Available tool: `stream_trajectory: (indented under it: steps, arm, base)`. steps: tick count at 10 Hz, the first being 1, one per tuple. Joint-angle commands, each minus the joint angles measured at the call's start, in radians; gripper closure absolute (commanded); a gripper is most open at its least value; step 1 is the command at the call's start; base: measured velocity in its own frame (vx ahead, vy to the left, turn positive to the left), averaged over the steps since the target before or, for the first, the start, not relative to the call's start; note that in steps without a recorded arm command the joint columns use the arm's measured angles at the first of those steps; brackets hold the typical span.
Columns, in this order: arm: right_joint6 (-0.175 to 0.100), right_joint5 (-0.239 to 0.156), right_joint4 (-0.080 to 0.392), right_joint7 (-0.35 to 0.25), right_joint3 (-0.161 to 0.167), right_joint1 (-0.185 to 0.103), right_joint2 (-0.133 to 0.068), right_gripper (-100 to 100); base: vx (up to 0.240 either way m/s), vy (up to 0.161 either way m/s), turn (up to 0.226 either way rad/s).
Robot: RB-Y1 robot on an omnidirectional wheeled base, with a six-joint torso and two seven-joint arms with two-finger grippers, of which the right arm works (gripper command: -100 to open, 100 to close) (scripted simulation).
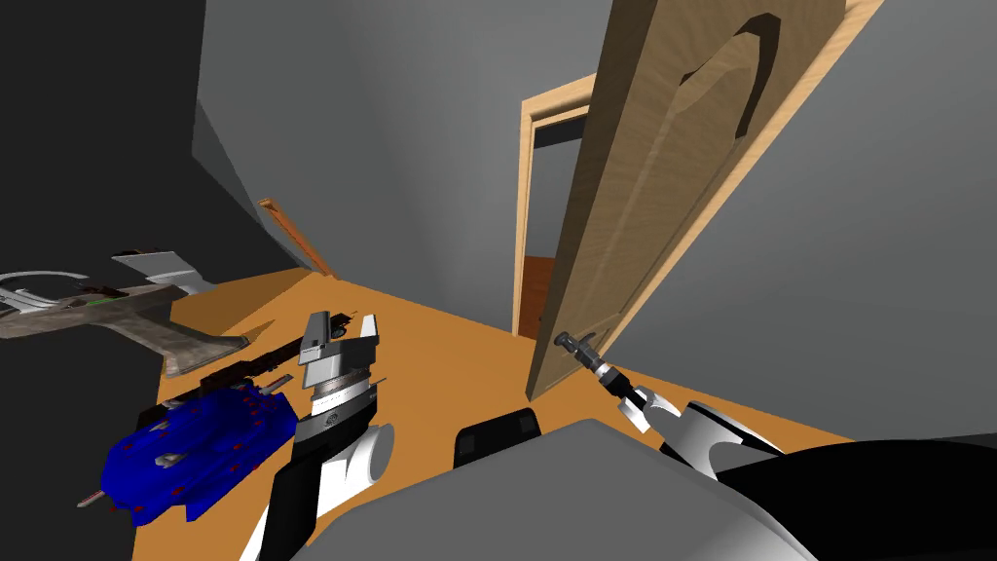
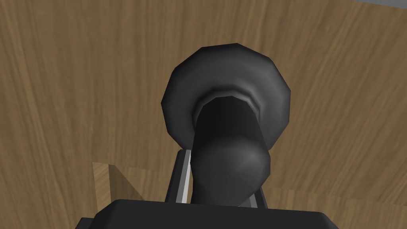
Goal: Pull the door open
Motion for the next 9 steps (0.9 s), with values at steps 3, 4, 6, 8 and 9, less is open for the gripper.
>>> stream_trajectory:
  steps: [3, 4, 6, 8, 9]
  arm:
    - [-0.016, -0.005, -0.003, -0.001, 0.004, 0.013, -0.009, 100]
    - [-0.021, -0.006, 0.001, -0.002, 0.006, 0.014, -0.01, 100]
    - [-0.031, -0.007, 0.007, -0.003, 0.009, 0.015, -0.012, 100]
    - [-0.034, -0.007, 0.01, -0.005, 0.015, 0.018, -0.007, 100]
    - [-0.039, -0.009, 0.013, -0.005, 0.017, 0.018, -0.008, 100]
  base:
    - [-0.213, -0.103, 0.18]
    - [-0.222, -0.114, 0.161]
    - [-0.209, -0.128, 0.149]
    - [-0.105, -0.054, 0.106]
    - [-0.175, -0.087, 0.202]
